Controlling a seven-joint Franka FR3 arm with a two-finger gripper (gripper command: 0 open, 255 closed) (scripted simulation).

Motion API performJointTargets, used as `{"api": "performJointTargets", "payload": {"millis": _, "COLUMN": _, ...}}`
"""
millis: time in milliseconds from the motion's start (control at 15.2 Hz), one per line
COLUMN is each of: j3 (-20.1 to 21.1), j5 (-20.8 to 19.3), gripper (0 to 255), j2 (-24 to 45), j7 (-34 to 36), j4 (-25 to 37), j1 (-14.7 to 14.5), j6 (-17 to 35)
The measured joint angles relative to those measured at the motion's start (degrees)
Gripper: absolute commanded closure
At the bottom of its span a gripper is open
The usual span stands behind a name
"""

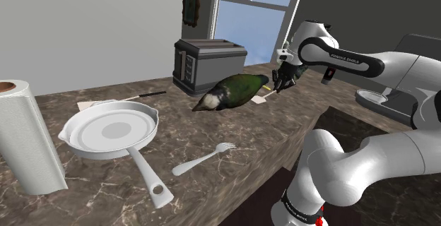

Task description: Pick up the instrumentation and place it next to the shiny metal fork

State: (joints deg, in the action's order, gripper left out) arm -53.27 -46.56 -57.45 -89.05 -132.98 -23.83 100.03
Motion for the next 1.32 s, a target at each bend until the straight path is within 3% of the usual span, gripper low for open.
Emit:
{"api": "performJointTargets", "payload": {"millis": 462, "j3": 0.2, "j5": 0.2, "gripper": 255, "j2": 0.0, "j7": -0.1, "j4": 0.3, "j1": 0.0, "j6": -0.3}}
{"api": "performJointTargets", "payload": {"millis": 1320, "j3": 4.8, "j5": 4.5, "gripper": 255, "j2": 2.4, "j7": -1.8, "j4": 9.2, "j1": -1.7, "j6": -7.4}}
